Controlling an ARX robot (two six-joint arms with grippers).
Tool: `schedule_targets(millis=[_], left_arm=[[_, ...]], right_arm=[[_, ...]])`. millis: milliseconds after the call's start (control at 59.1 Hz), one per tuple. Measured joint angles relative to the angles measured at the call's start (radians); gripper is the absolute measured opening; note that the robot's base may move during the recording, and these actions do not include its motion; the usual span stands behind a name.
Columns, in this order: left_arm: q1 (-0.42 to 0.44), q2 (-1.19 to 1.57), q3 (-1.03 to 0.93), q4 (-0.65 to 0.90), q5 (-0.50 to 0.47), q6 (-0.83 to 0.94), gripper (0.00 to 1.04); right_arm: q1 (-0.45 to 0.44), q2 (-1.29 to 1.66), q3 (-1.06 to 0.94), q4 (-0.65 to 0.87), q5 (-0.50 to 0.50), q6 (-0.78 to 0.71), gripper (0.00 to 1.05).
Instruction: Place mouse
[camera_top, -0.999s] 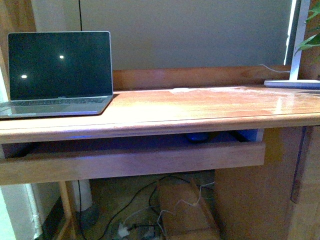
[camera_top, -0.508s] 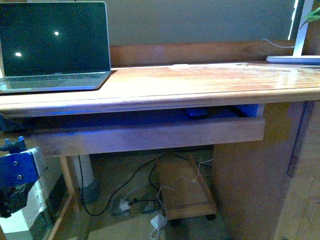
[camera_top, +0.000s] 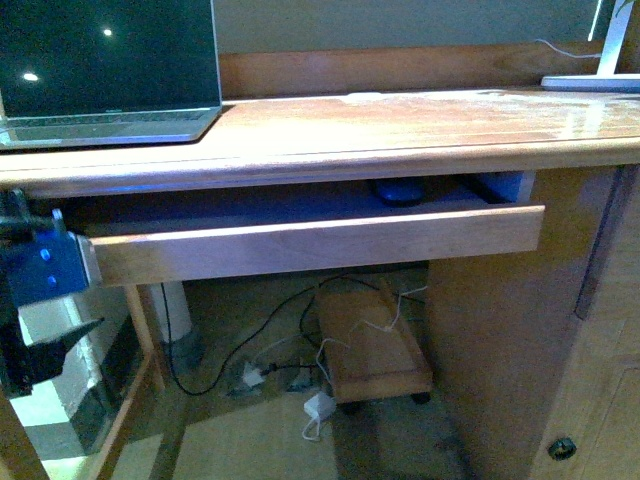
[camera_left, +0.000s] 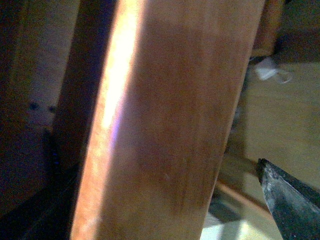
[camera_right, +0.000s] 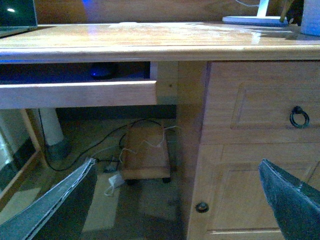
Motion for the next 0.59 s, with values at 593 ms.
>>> schedule_targets(millis=[593], left_arm=[[-0.123,-0.479,-0.244,-0.429,0.335,-0.644,0.97]], right_arm=[[0.000,0.000,0.000,0.000,0.000,0.000,0.97]])
